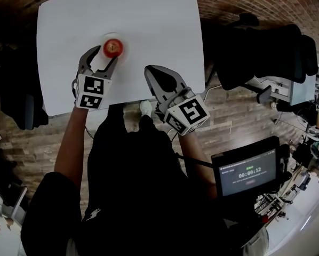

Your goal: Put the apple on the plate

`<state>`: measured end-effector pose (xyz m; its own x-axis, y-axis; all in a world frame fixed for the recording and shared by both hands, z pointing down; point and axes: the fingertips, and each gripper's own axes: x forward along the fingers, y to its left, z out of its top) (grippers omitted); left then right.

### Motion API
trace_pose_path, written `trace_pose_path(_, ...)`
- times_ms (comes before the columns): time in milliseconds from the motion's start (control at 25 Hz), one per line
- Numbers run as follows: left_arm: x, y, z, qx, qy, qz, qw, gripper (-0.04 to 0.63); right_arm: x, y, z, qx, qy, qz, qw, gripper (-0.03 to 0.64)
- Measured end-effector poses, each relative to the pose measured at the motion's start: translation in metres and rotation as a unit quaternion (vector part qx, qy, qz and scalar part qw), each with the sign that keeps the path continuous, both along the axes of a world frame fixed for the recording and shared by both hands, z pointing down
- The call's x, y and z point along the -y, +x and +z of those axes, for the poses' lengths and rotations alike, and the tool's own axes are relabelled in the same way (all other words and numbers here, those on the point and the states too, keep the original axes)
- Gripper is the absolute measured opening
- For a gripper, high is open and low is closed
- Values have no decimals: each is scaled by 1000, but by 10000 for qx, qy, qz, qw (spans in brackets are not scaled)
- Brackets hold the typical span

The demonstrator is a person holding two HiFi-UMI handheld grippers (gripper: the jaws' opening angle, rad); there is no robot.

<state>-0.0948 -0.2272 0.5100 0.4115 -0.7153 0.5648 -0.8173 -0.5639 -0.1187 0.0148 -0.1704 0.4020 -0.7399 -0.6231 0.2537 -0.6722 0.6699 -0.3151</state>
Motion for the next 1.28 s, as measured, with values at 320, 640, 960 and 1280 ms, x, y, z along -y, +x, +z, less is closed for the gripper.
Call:
trace_pose_path(320,-24,-5,-17,-196,-46,-295,9994,217,-12,-14,-15,17,236,-295,9993,3)
trace_pose_path(640,-43,-3,-47,-228,250,-424,9985,125,-16,-20,-39,100,545,-471,9974,3)
trace_pose_path(960,-66,4,-73,-385,505,-538,9965,58,-27,-18,-53,194,701,-570,9957,3)
trace_pose_path(1280,-85,-1,-105,-563,806,-702,9927,23,-35,-13,-67,305,859,-646,9937,3)
